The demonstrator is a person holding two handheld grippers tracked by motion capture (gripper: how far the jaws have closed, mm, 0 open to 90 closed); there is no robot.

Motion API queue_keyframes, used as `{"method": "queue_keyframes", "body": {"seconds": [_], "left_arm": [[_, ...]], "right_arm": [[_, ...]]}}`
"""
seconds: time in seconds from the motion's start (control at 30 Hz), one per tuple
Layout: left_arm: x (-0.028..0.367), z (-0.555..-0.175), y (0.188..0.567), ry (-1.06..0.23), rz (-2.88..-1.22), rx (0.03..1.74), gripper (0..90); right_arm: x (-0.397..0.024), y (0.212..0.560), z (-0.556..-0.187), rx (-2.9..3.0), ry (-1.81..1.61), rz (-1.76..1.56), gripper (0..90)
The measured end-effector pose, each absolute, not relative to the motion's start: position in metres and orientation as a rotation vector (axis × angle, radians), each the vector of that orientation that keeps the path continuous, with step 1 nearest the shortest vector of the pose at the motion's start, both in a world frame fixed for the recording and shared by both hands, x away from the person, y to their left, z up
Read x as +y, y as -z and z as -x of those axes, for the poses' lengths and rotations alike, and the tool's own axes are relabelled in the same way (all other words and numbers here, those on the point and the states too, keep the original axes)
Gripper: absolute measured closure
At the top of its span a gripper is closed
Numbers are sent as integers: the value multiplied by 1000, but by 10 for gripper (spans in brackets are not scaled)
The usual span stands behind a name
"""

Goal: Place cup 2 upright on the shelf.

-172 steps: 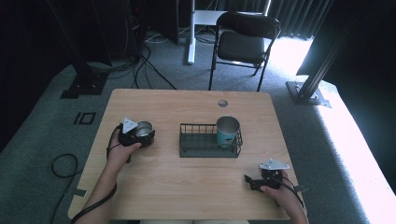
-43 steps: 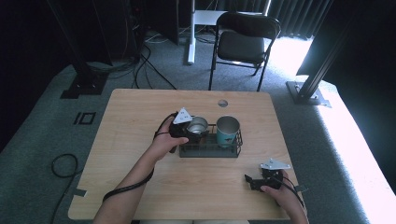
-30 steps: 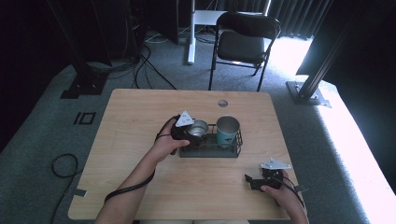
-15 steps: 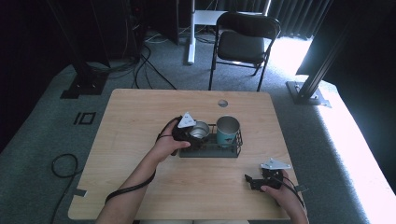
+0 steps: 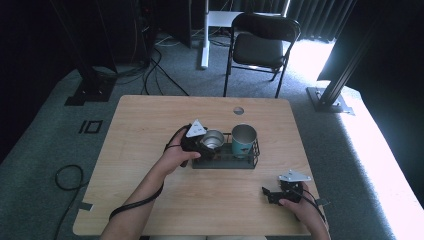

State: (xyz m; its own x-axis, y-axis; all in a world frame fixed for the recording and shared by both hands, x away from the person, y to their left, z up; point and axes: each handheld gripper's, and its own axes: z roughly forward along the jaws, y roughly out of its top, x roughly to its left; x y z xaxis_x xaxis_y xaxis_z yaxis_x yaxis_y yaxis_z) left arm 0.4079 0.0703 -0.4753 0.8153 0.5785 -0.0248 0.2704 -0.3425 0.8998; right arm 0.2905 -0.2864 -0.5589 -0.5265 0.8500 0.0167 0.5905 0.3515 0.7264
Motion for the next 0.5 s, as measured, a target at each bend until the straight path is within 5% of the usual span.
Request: {"method": "queue_keyframes", "body": {"seconds": [0.5], "left_arm": [[87,-398,465,-382,-1913,636,24]], "right_arm": [[-286,559,-290,2258,-974,-1258,113]]}}
